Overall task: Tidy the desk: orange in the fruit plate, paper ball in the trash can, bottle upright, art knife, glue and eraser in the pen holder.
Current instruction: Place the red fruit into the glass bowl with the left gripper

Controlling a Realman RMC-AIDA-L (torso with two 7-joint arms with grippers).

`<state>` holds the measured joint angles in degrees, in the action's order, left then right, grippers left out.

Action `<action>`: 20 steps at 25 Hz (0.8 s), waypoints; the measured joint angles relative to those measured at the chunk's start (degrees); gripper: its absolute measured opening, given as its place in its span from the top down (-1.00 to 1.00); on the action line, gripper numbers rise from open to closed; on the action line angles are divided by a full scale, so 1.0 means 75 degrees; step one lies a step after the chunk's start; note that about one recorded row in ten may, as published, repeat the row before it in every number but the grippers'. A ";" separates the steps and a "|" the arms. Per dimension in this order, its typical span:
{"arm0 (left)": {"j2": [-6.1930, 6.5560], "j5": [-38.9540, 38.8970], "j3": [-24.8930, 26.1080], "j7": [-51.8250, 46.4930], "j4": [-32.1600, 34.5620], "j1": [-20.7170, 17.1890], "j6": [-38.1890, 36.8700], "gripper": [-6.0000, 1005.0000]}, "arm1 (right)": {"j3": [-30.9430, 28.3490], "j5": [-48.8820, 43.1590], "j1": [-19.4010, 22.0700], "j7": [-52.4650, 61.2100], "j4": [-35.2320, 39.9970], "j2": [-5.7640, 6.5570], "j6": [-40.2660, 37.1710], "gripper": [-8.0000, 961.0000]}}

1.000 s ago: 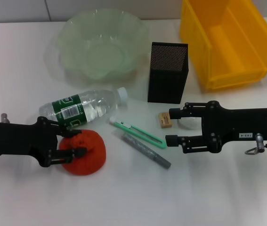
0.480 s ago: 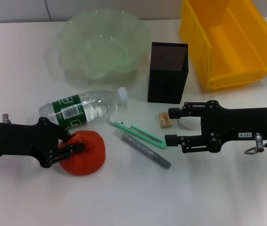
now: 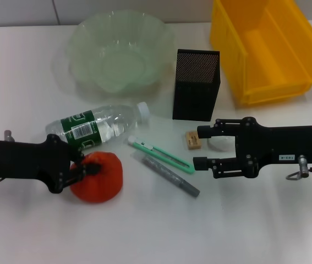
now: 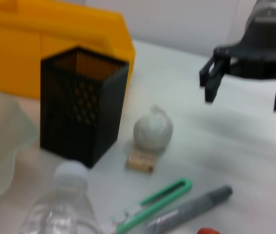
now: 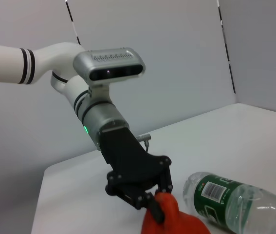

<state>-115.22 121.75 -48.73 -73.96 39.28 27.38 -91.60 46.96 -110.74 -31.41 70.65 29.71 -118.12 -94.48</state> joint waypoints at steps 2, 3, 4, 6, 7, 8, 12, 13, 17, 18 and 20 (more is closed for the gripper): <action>-0.0004 -0.0119 0.0172 -0.0014 0.0000 0.0046 -0.0233 0.77 | -0.0031 0.0001 0.0017 -0.0010 0.0000 0.0009 0.0000 -0.57; -0.0004 -0.0119 0.0172 -0.0014 0.0000 0.0046 -0.0233 0.79 | -0.0040 0.0000 0.0021 -0.0016 0.0000 0.0012 0.0000 -0.57; -0.0011 -0.0200 0.0301 -0.0016 0.0000 0.0060 -0.0390 0.81 | -0.0050 0.0000 0.0024 -0.0019 -0.0001 0.0018 -0.0001 -0.57; -0.0021 -0.0305 0.0475 -0.0016 0.0000 0.0071 -0.0586 0.83 | -0.0058 0.0000 0.0032 -0.0021 0.0000 0.0025 -0.0001 -0.57; -0.0026 -0.0393 0.0596 -0.0014 -0.0001 0.0074 -0.0711 0.84 | -0.0061 0.0000 0.0037 -0.0021 -0.0001 0.0028 -0.0001 -0.57; -0.0035 -0.0660 0.0888 0.0008 -0.0030 0.0077 -0.1041 0.84 | -0.0064 0.0000 0.0042 -0.0022 0.0000 0.0029 -0.0001 -0.57; -0.0057 -0.1427 0.1209 0.0037 -0.0115 -0.0003 -0.1411 0.85 | -0.0069 0.0000 0.0050 -0.0023 -0.0001 0.0044 -0.0001 -0.57; -0.0071 -0.1632 0.1211 0.0059 -0.0167 -0.0035 -0.1430 0.85 | -0.0072 0.0001 0.0054 -0.0023 -0.0003 0.0050 0.0000 -0.57; -0.0103 -0.2412 0.1241 0.0466 -0.0647 -0.0131 -0.1450 0.85 | -0.0079 0.0039 0.0120 -0.0028 0.0011 0.0056 -0.0001 -0.57; -0.0103 -0.2659 0.1266 0.0748 -0.0938 -0.0152 -0.1440 0.86 | -0.0085 0.0046 0.0129 -0.0031 0.0020 0.0057 0.0000 -0.57; -0.0103 -0.2659 0.1266 0.0748 -0.0938 -0.0152 -0.1440 0.86 | -0.0115 0.0053 0.0132 -0.0049 0.0026 0.0058 0.0001 -0.57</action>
<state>-115.99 101.80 -39.23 -68.35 32.25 26.24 -102.41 46.10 -110.34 -30.41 70.29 29.90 -117.68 -94.47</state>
